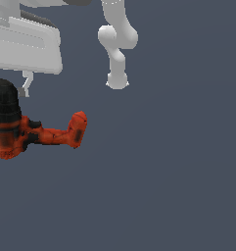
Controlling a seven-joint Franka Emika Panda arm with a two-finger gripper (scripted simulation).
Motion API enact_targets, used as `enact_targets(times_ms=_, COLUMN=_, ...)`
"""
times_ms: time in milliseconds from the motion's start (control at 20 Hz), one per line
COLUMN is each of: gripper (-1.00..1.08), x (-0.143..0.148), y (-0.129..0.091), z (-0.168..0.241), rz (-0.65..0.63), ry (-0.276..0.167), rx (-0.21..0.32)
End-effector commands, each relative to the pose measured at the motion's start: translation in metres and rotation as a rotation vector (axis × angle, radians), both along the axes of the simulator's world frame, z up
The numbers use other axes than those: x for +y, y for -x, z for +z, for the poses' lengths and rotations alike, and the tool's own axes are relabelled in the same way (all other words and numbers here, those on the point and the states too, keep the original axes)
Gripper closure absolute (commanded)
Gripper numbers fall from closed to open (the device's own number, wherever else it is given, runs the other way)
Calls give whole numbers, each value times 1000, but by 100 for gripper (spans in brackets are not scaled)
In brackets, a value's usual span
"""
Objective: Pick up the object and move it to a goal position.
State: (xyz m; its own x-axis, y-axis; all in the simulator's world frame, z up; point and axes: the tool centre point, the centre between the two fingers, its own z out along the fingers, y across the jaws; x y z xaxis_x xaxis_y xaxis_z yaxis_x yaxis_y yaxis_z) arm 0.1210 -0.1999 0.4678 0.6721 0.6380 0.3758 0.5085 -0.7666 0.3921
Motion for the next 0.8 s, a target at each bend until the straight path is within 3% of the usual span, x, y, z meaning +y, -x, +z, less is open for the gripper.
enact_targets(times_ms=0, gripper=108, x=-3, y=8, z=12, rz=-1, ry=4, rx=-11)
enact_targets(times_ms=450, gripper=108, x=-19, y=56, z=40, rz=-1, ry=4, rx=-12)
enact_targets(times_ms=750, gripper=108, x=-26, y=75, z=52, rz=-1, ry=4, rx=-12)
